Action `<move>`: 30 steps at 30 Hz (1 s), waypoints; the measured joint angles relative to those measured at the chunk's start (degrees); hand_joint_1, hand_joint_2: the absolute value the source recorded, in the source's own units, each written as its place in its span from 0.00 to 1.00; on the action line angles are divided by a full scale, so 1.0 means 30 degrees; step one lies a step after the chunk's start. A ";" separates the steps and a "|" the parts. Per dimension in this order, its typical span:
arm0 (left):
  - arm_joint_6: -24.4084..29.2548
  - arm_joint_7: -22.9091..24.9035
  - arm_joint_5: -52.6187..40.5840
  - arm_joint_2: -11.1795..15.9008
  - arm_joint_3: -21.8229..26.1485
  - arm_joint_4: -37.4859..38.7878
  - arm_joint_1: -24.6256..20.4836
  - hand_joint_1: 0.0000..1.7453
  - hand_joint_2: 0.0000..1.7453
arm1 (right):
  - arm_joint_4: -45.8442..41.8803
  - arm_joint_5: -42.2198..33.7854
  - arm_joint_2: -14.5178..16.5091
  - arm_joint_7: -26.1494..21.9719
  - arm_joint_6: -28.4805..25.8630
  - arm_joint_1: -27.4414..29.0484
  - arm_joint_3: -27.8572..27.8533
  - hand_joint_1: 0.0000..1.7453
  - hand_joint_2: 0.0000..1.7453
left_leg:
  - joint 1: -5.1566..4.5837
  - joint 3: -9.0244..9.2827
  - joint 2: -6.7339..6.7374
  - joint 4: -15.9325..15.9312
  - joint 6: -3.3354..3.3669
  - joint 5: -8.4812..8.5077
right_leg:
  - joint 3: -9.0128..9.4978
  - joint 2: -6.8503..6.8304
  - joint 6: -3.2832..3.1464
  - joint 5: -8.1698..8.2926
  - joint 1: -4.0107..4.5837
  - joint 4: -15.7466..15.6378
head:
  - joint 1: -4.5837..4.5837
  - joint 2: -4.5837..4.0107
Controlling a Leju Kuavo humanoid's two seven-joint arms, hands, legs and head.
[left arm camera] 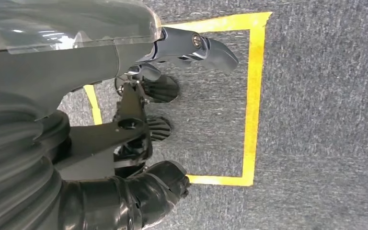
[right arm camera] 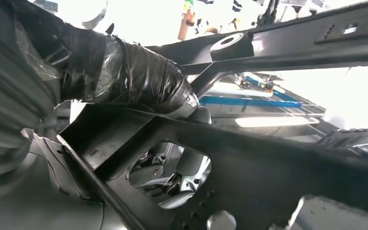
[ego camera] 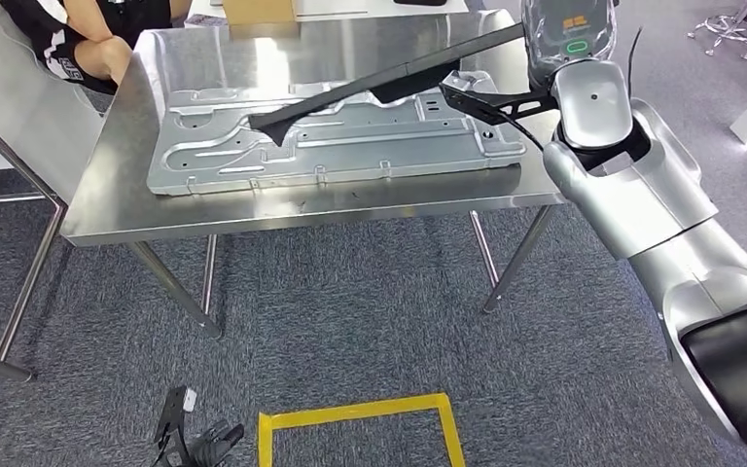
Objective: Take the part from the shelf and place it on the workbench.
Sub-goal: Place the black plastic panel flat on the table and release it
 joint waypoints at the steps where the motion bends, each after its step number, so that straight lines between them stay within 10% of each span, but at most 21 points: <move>1: 0.0011 -0.0009 -0.0011 -0.0002 0.0000 0.0002 0.0014 0.00 1.00 | 0.0071 0.0024 0.0018 -0.0034 -0.0026 -0.0002 0.0000 1.00 1.00 | -0.0051 0.0064 -0.0014 -0.0063 0.0102 -0.0094 | -0.0036 0.0014 0.0079 -0.0007 0.0024 0.0008 | 0.0007 0.0000; 5: 0.0031 -0.0027 -0.0038 0.0002 0.0002 -0.0004 0.0020 0.00 1.00 | 0.0282 0.0069 0.0046 -0.0143 -0.0077 -0.0013 0.0000 1.00 1.00 | 0.0022 0.0192 0.0021 -0.0358 0.0581 0.0007 | -0.0336 -0.0008 0.0379 -0.0614 -0.0042 0.0767 | 0.0011 -0.0002; 8: 0.0042 -0.0044 -0.0046 0.0015 0.0007 -0.0004 0.0019 0.00 1.00 | 0.0404 0.0100 0.0011 -0.0210 -0.0099 0.0070 0.0000 1.00 1.00 | 0.0020 0.0259 0.0028 -0.0407 0.0795 -0.0049 | -0.2084 -0.0021 0.0548 -0.2175 -0.0092 0.4260 | 0.0014 -0.0002; 10: 0.0042 -0.0060 -0.0047 0.0013 0.0007 -0.0004 0.0045 0.00 1.00 | 0.0505 0.0108 -0.0064 -0.0278 -0.0104 0.0163 0.0000 1.00 1.00 | -0.0001 0.0340 0.0001 -0.0400 0.0837 -0.0121 | -0.2819 -0.0021 0.0567 -0.2126 -0.0099 0.5344 | 0.0014 -0.0002; 14: 0.0024 -0.0125 -0.0022 0.0005 0.0007 -0.0004 0.0052 0.00 1.00 | 0.0570 0.0160 -0.0202 -0.0532 -0.0099 0.0096 -0.0002 1.00 1.00 | -0.0058 0.0692 -0.0045 -0.0384 0.0718 -0.0385 | -0.0946 -0.0051 0.0243 0.0447 0.0028 0.0996 | 0.0014 0.0000; 20: -0.0082 -0.0226 0.0108 -0.0015 0.0011 -0.0004 0.0071 0.00 1.00 | 0.0536 0.0252 -0.0286 -0.0686 -0.0006 -0.0163 -0.0007 1.00 1.00 | -0.0087 0.0488 0.0031 0.0225 0.0201 -0.0910 | -0.0104 -0.0074 -0.0184 0.0521 0.0027 -0.0465 | 0.0003 0.0000; 24: -0.0168 -0.0262 0.0113 -0.0016 0.0020 -0.0004 0.0119 0.00 1.00 | 0.0517 0.0303 -0.0299 -0.0755 0.0113 -0.0246 -0.0007 1.00 1.00 | 0.0045 -0.1835 0.0038 0.4645 -0.0063 -0.2564 | 0.0198 -0.0070 -0.0411 0.0326 -0.0015 -0.0520 | 0.0000 -0.0002; 26: -0.0177 -0.0279 0.0113 -0.0009 0.0022 -0.0004 0.0134 0.00 1.00 | 0.0516 0.0304 -0.0297 -0.0807 0.0173 -0.0241 -0.0009 1.00 1.00 | 0.0105 -0.2166 0.0044 0.4717 -0.0139 -0.1952 | 0.0324 -0.0001 -0.0346 0.0110 -0.0047 -0.0390 | -0.0002 -0.0002; 30: -0.0177 -0.0317 0.0113 0.0026 0.0022 0.0000 0.0137 0.00 1.00 | 0.0514 0.0321 -0.0335 -0.0862 0.0300 -0.0264 -0.0013 1.00 1.00 | 0.0151 -0.0297 0.0037 0.0478 -0.0079 0.0099 | 0.0505 0.0101 0.0021 -0.0483 -0.0057 0.0044 | 0.0001 0.0000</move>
